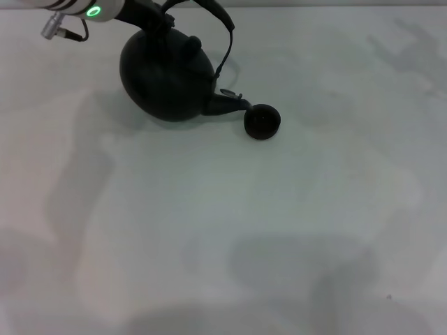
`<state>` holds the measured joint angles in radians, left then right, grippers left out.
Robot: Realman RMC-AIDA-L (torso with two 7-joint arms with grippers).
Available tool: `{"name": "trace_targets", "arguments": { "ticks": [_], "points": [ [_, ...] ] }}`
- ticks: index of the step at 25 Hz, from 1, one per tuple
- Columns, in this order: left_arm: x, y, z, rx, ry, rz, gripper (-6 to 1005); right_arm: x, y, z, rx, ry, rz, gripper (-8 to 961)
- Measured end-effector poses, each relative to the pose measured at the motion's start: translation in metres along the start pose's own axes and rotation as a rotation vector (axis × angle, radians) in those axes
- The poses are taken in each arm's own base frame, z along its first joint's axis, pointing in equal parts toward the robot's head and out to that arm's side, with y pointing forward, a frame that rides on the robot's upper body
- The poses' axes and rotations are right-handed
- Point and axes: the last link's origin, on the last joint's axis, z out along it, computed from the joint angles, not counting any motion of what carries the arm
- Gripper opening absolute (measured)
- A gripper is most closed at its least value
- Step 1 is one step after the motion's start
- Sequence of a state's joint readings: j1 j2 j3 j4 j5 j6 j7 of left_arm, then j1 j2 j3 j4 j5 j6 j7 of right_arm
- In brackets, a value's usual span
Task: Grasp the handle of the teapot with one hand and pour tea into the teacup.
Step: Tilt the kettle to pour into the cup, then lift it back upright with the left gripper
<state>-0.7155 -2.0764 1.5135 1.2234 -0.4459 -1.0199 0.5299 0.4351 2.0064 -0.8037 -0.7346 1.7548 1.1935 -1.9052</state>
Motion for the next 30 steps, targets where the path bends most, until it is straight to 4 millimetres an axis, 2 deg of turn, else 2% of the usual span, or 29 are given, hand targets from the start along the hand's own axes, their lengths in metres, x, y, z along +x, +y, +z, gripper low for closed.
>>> {"name": "trace_targets", "arguments": {
  "ticks": [6,30],
  "points": [
    [0.0,-0.001,0.0,0.01,-0.012,0.008,159,0.002,0.001,0.0,-0.001,0.003,0.009,819],
    [0.021,0.002,-0.003,0.008,-0.036,0.072,160,0.007,0.0,0.0,0.011,0.008,0.006,819]
  ]
}}
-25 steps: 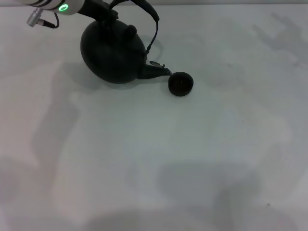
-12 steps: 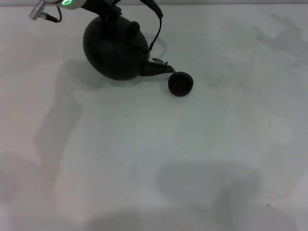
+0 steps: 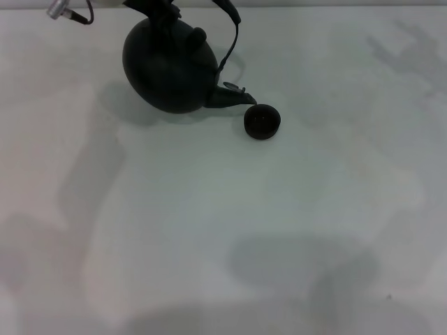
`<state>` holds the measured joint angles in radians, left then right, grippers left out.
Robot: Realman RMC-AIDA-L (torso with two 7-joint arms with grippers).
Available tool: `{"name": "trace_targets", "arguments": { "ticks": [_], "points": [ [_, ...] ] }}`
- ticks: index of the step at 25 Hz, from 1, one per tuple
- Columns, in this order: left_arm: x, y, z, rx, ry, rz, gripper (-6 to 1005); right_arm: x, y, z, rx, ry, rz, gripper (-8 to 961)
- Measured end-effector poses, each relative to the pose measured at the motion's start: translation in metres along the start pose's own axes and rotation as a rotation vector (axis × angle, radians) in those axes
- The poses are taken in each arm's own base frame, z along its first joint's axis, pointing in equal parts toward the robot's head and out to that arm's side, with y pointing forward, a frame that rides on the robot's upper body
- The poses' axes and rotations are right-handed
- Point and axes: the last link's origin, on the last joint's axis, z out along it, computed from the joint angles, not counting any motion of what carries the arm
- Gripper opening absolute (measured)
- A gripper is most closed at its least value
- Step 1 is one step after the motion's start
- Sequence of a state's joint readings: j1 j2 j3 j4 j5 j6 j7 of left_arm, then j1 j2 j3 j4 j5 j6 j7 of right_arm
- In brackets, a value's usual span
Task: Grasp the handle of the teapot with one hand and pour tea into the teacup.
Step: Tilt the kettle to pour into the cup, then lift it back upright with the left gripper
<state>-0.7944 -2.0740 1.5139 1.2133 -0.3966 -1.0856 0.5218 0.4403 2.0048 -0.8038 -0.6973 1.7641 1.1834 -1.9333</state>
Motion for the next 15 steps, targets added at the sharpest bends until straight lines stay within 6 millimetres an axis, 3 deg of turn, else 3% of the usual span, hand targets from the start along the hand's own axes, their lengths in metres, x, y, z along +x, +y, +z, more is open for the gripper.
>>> {"name": "trace_targets", "arguments": {
  "ticks": [15],
  "points": [
    [0.0107,0.0026,-0.0024,-0.002,-0.018,0.035,159,0.0005,-0.0024,0.0,0.017,0.004,0.0,819]
  ]
}}
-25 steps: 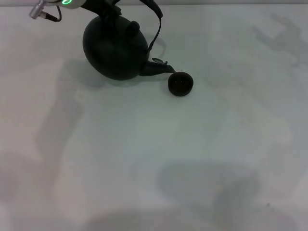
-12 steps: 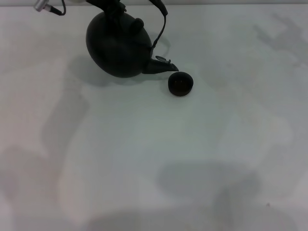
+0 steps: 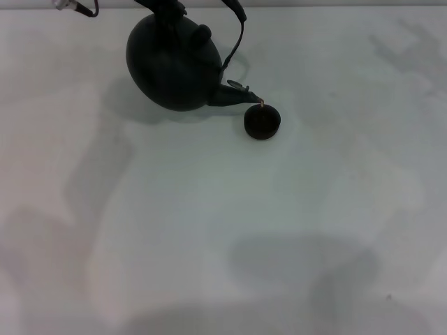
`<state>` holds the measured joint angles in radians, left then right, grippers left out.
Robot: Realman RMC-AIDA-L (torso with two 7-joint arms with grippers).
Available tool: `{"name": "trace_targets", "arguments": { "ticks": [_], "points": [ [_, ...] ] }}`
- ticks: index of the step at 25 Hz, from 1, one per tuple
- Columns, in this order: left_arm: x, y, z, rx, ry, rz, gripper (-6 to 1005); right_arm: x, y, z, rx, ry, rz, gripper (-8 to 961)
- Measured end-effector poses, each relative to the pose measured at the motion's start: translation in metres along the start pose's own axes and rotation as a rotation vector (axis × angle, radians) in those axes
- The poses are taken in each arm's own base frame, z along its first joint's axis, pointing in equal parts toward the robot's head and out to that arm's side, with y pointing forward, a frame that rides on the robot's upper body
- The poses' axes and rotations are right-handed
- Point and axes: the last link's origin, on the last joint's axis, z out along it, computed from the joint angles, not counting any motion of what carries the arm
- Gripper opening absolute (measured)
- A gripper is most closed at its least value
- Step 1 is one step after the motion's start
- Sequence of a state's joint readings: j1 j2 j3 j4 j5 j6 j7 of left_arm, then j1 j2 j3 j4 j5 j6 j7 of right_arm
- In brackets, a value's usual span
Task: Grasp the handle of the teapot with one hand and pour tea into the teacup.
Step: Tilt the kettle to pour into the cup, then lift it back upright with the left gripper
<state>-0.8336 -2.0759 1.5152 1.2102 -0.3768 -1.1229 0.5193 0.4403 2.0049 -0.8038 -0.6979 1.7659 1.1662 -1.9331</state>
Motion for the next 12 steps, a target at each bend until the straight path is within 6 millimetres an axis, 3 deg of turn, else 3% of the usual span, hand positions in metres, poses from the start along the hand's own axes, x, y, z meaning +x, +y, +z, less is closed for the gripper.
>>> {"name": "trace_targets", "arguments": {
  "ticks": [12],
  "points": [
    [0.0039,0.0043,0.0008,-0.003,-0.032,0.028,159,0.0002,-0.0005,0.0,0.003,0.001,0.0,819]
  ]
}}
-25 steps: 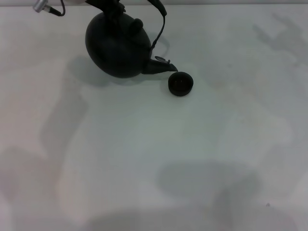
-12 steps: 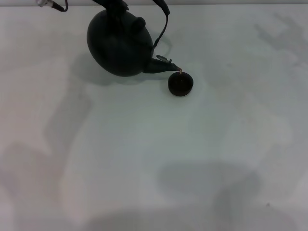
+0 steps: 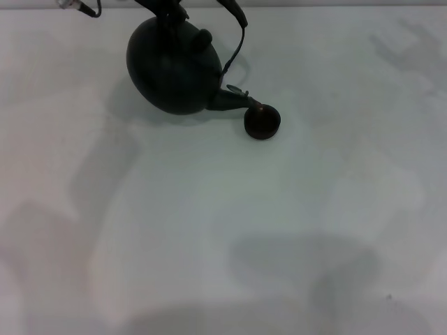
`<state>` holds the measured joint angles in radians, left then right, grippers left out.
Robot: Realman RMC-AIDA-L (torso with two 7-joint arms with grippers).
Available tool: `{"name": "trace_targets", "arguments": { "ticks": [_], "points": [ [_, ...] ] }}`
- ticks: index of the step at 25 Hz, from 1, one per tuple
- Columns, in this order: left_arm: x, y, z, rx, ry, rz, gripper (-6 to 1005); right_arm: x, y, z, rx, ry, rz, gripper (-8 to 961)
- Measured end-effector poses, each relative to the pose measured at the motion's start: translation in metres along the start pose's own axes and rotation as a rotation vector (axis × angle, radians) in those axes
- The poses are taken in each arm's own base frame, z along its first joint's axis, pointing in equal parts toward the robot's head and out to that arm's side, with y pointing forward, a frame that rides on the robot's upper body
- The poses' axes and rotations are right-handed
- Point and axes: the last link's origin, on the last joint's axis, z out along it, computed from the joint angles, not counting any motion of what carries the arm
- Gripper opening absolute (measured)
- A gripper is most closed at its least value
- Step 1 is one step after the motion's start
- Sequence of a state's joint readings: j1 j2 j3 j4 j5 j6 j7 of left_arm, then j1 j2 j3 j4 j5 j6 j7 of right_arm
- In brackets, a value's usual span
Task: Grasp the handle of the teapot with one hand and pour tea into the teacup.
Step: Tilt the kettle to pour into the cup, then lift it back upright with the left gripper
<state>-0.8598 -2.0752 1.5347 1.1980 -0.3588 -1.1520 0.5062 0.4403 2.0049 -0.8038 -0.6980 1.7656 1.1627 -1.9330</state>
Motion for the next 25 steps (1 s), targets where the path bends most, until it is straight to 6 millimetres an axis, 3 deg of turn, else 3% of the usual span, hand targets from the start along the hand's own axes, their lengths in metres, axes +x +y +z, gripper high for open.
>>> {"name": "trace_targets", "arguments": {
  "ticks": [25],
  "points": [
    [-0.0025,0.0004,-0.0007,0.004,-0.042,0.022,159,0.0026,0.0003,0.0002,0.002,0.005,0.002,818]
  ]
}}
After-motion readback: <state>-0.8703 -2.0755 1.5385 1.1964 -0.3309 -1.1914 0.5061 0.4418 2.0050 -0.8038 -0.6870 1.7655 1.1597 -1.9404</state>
